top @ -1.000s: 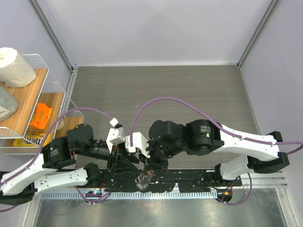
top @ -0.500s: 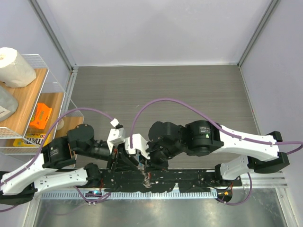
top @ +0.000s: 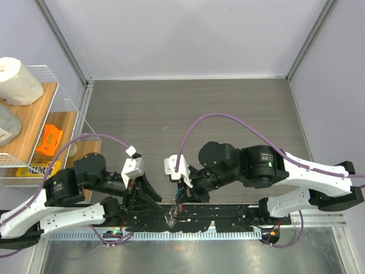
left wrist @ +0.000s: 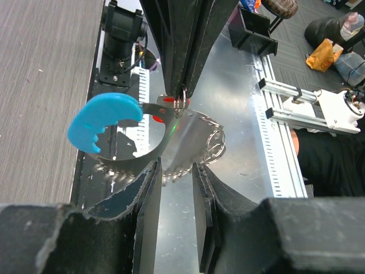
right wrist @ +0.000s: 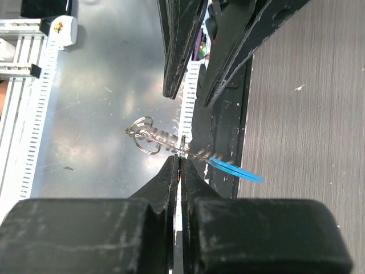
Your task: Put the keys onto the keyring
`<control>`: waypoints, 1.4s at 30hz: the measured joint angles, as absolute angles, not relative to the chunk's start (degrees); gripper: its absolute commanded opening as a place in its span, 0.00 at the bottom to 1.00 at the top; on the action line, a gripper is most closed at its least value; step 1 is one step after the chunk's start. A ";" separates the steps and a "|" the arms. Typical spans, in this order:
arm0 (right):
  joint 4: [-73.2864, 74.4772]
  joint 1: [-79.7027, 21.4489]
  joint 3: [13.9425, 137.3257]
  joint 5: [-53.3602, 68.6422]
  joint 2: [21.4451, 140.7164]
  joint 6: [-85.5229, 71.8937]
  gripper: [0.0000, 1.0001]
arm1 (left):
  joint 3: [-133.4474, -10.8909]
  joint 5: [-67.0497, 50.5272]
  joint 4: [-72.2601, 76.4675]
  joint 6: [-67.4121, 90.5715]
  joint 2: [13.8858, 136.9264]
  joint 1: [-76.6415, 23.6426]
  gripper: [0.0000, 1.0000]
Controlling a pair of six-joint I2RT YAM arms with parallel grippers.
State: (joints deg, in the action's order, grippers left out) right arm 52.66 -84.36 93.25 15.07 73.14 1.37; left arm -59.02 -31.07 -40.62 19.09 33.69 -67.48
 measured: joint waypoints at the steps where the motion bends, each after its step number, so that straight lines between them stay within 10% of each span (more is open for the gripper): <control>1: 52.18 -84.36 93.23 15.14 72.90 1.37 0.06 | -59.02 -31.09 -40.62 19.09 33.58 -67.48 0.34; 42: 40.69 -82.26 89.34 18.48 75.26 -1.91 0.06 | -59.02 -31.35 -40.58 19.07 33.52 -67.48 0.29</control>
